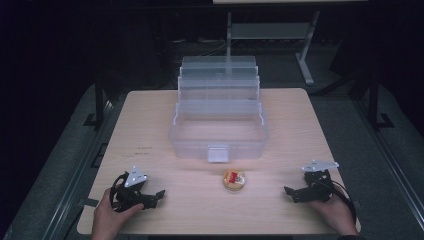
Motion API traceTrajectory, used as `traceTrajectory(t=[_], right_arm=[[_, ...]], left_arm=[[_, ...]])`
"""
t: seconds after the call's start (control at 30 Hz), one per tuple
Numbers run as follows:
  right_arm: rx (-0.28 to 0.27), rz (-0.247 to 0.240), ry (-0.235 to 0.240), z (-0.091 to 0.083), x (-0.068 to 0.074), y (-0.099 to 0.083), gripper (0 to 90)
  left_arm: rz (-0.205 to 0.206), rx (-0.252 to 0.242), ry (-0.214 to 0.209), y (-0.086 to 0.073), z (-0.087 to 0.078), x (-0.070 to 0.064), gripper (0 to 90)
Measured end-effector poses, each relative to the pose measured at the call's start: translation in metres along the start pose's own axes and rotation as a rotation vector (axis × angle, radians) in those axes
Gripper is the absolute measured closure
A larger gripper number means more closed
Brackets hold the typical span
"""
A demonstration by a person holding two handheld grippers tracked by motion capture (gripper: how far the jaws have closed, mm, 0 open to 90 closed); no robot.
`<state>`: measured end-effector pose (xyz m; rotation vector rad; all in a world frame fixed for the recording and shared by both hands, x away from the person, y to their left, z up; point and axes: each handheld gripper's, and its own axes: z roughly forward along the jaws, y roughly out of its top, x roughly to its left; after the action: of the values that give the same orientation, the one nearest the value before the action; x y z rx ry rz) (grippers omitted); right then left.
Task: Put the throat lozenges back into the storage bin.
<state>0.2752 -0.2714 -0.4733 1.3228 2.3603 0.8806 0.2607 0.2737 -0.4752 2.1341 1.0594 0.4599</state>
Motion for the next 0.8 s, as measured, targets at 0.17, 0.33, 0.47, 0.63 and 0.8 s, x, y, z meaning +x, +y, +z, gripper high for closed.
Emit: traceTrajectory(t=[0.17, 0.33, 0.47, 0.63, 0.8], right_arm=[[0.019, -0.006, 0.013, -0.003, 0.000, 0.003, 0.0], [0.030, -0.014, 0.019, -0.005, -0.001, 0.006, 0.0], [0.041, -0.029, 0.034, -0.007, -0.001, 0.012, 0.0], [0.048, -0.041, 0.045, -0.007, -0.001, 0.017, 0.0], [0.043, -0.053, 0.054, -0.010, 0.001, 0.025, 0.0]], left_arm=[[0.000, 0.000, 0.000, 0.000, 0.000, 0.000, 10.6], [0.000, 0.000, 0.000, 0.000, 0.000, 0.000, 10.6], [0.000, 0.000, 0.000, 0.000, 0.000, 0.000, 10.6], [0.000, 0.000, 0.000, 0.000, 0.000, 0.000, 10.6], [0.000, 0.000, 0.000, 0.000, 0.000, 0.000, 10.6]])
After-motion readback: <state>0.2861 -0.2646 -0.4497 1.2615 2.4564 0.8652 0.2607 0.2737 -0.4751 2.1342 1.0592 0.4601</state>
